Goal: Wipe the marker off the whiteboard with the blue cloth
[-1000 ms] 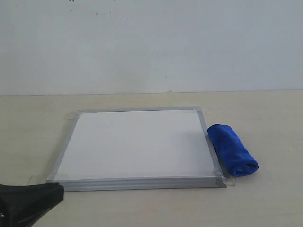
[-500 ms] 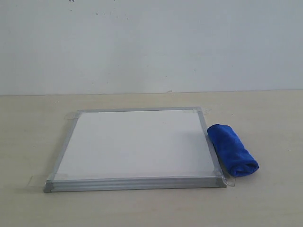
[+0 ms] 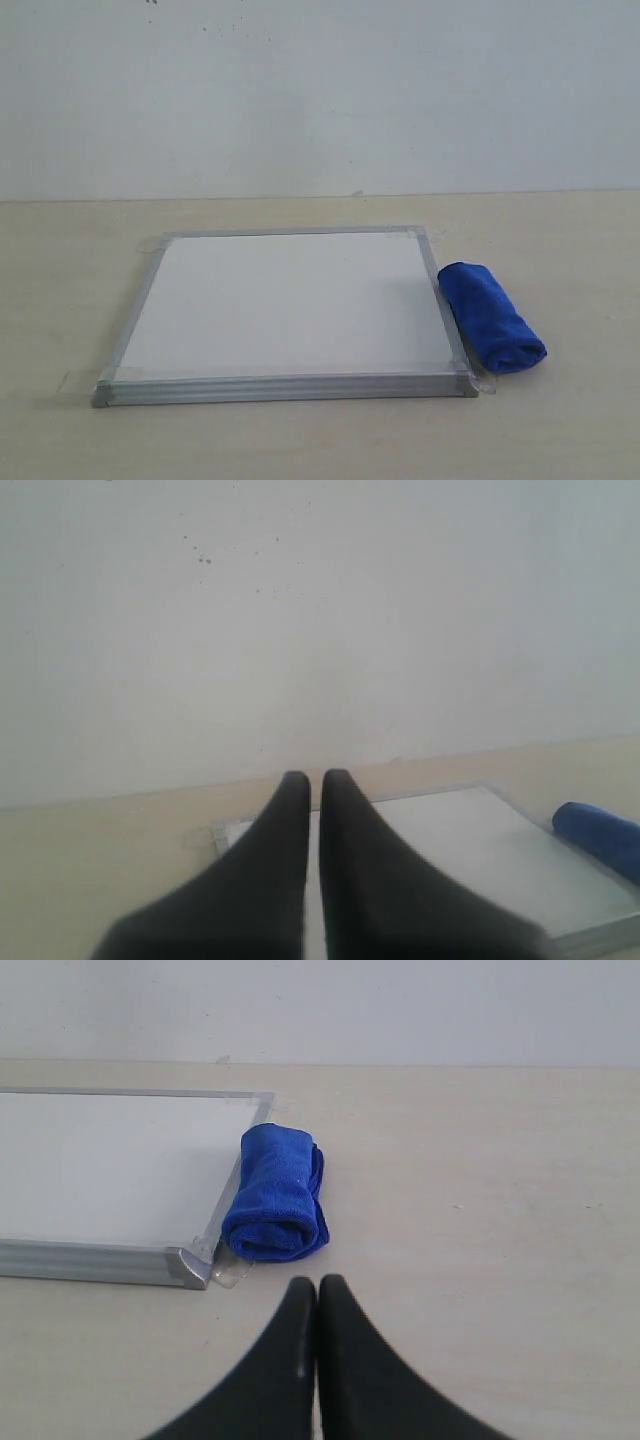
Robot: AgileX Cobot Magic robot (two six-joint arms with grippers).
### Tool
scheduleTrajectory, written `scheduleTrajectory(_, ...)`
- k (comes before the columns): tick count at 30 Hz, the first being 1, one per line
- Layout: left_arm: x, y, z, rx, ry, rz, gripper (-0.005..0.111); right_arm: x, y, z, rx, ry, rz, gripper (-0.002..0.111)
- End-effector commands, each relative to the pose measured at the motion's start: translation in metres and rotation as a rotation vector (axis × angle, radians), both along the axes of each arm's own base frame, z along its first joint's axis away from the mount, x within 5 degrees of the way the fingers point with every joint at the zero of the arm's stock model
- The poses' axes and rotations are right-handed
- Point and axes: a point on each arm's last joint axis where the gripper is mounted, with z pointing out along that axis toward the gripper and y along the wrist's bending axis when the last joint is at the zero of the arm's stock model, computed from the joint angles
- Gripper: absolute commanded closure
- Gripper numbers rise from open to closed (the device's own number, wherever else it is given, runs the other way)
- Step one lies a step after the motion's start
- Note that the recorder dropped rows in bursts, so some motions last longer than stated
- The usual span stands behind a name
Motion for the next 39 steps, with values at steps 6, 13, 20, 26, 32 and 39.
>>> scheduleTrajectory(6,0.001,-0.001,-0.006,0.019,0.026,-0.004,0.103,0.0,0.0,0.001,0.002,-0.017,-0.003,0.108)
scheduleTrajectory(13,0.001,-0.001,-0.006,0.019,0.026,-0.004,0.103,0.0,0.0,0.001,0.002,-0.017,-0.003,0.108)
scheduleTrajectory(20,0.001,0.002,-0.008,-0.021,0.051,0.024,0.103,0.0,0.0,0.001,0.002,-0.017,-0.003,0.108)
scheduleTrajectory(26,0.005,0.007,-0.023,-0.033,0.108,0.08,0.103,0.0,0.0,0.001,0.002,-0.017,-0.003,0.108)
scheduleTrajectory(32,0.009,0.008,-0.043,-0.045,0.121,0.094,0.103,0.0,0.0,0.001,0.002,-0.017,-0.003,0.108)
scheduleTrajectory(39,0.01,0.01,-0.05,-0.052,0.154,0.119,0.103,0.0,0.0,0.001,0.002,-0.017,-0.003,0.108)
